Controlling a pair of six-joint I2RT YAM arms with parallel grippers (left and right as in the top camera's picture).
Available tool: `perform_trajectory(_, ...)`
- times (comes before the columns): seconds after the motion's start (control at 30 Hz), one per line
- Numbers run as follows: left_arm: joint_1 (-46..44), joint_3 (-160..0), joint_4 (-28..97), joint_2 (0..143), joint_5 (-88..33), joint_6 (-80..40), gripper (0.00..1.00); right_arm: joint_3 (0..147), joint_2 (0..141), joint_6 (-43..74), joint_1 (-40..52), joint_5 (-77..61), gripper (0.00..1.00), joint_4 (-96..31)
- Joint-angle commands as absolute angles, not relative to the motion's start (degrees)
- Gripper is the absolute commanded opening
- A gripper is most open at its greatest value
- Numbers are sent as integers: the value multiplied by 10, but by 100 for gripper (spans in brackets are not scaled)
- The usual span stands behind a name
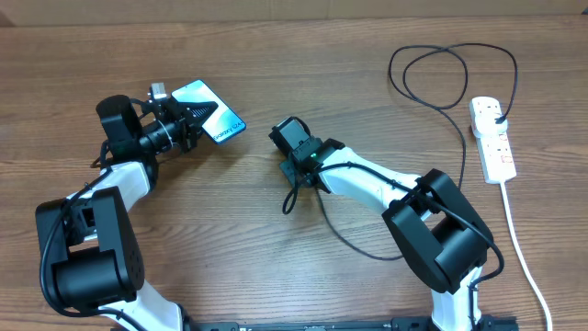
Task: Plug charger to phone and switch on socket
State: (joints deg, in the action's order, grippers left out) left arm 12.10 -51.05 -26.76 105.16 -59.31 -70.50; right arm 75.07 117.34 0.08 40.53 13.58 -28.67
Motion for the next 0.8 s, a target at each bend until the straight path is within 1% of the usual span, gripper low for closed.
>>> perform_trajectory(0.0,121,-519,-272,1046,-611,-698,4,752,1195,2,400,145,4,-305)
perform_trajectory(0.2,121,-519,-272,1046,-615,-698,4,769,1193,34,399,138,4,-343)
perform_trajectory(0.3,121,-519,-272,1046,-615,-698,4,799,1181,34,393,64,4,-389)
perform_trajectory(0.4,121,-519,-272,1046,-616,-698,4,814,1156,42,375,-67,4,-410)
perform_trajectory(0.57,123,-519,-274,1046,-627,-698,4,814,1129,49,311,-328,4,-394)
perform_trajectory(0.77,124,-519,-306,1046,-662,-693,4,802,1129,44,232,-554,4,-378)
